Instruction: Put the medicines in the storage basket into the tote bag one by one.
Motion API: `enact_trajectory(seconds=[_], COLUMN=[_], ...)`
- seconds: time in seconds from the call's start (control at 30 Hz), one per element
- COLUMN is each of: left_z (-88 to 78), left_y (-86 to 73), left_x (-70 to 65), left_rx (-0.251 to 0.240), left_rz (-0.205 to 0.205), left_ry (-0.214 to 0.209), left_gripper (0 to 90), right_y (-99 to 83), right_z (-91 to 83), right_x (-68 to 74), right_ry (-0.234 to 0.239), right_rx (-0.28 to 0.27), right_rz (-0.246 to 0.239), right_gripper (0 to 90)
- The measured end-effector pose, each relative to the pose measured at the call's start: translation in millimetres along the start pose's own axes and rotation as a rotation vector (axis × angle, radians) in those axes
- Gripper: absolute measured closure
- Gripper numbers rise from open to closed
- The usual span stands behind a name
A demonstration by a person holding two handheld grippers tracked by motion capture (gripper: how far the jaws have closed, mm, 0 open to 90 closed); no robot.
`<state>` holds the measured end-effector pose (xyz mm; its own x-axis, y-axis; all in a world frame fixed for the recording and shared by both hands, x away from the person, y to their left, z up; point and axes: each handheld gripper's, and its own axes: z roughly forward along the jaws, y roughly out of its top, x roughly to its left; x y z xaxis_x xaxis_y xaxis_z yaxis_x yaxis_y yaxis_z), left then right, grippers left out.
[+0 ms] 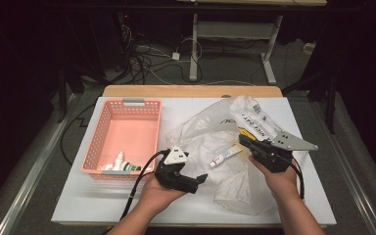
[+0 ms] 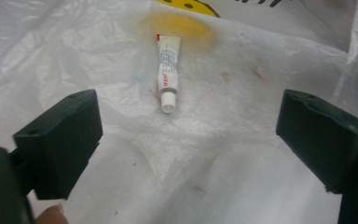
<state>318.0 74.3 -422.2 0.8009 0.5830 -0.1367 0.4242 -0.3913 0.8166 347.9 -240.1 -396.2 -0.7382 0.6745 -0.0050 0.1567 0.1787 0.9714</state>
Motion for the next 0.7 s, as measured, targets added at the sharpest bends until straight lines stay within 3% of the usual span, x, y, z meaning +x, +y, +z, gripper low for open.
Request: enact_trajectory(seconds=[0.2, 0.43, 0.7], left_z=[-18.3, -33.1, -50.3], left_y=[-3.4, -9.2, -18.0], left_x=[5.8, 18.9, 34.1], left_rx=[-0.014, -0.03, -0.018], left_rz=[-0.001, -0.046, -0.076], left_ry=[0.045, 0.07, 0.14], left_gripper=[0.0, 0.0, 0.0], right_y=[0.5, 0.1, -0.1], right_z=[-0.9, -1.1, -1.3], right_x=[0.2, 0.2, 0.3], right_ry=[-0.004, -0.004, -0.002], right_rx=[-0.003, 0.001, 0.001], right_rz=[0.0, 0.002, 0.001], right_gripper=[90.0, 90.0, 90.0])
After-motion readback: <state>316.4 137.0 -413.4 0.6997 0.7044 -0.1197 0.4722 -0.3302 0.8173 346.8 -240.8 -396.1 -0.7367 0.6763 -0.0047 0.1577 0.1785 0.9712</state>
